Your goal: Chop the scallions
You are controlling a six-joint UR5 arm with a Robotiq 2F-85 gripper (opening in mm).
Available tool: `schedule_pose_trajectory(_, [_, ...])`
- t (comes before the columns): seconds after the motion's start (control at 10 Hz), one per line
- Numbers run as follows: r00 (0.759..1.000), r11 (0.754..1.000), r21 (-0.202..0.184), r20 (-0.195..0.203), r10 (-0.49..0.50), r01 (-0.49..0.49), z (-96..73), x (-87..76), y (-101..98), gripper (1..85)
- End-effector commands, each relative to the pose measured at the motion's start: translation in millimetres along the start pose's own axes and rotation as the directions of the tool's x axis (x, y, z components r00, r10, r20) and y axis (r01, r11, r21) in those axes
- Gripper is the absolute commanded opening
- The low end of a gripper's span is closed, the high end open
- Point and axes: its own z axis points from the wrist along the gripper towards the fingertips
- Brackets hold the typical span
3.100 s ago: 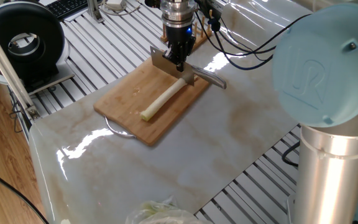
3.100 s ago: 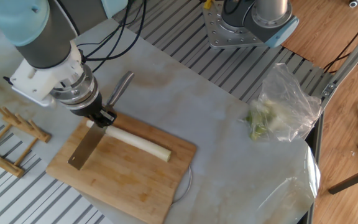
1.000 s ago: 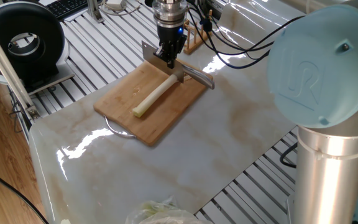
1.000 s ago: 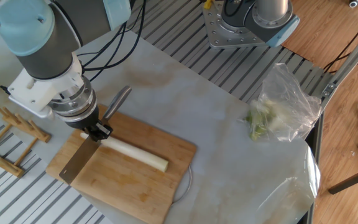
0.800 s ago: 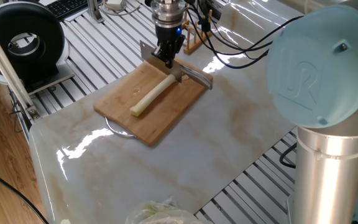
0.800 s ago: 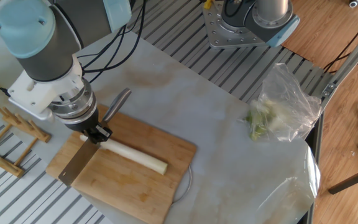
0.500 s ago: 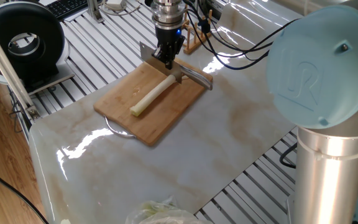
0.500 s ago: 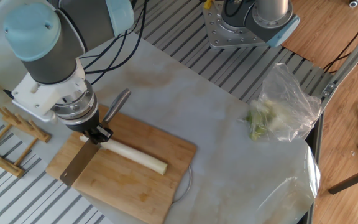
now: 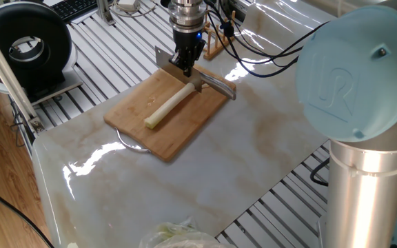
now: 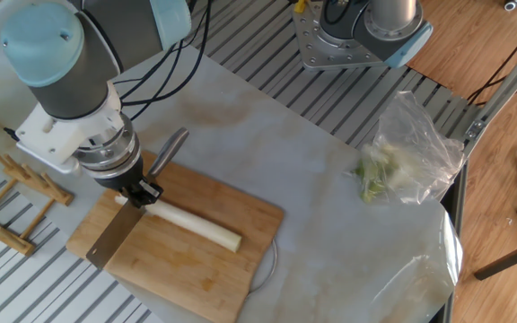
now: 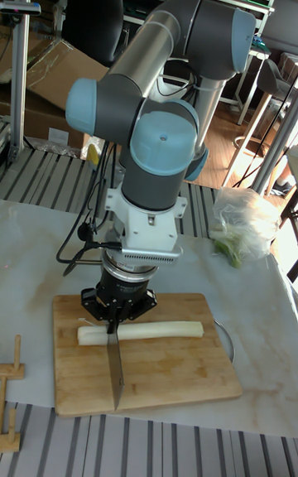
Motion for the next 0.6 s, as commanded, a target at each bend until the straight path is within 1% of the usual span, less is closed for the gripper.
schedule_pose_trajectory(0.0, [1.0, 1.0, -0.011, -0.016, 0.0, -0.001, -6.2, 4.0, -1.1, 1.3])
schedule_pose_trajectory(0.2, [0.999, 1.0, -0.017, -0.033, 0.002, -0.002, -10.9, 10.0, -0.1, 1.3])
schedule_pose_trajectory(0.3, [1.0, 1.0, -0.008, -0.001, 0.007, -0.007, -3.1, 3.5, -0.1, 1.3])
schedule_pose_trajectory(0.4, [0.999, 1.0, -0.03, 0.039, 0.001, 0.0, 7.0, -1.7, 2.6, 1.3])
schedule_pose_trajectory(0.5, [0.999, 1.0, -0.025, 0.049, -0.008, 0.01, 10.9, -1.5, -1.1, 1.3])
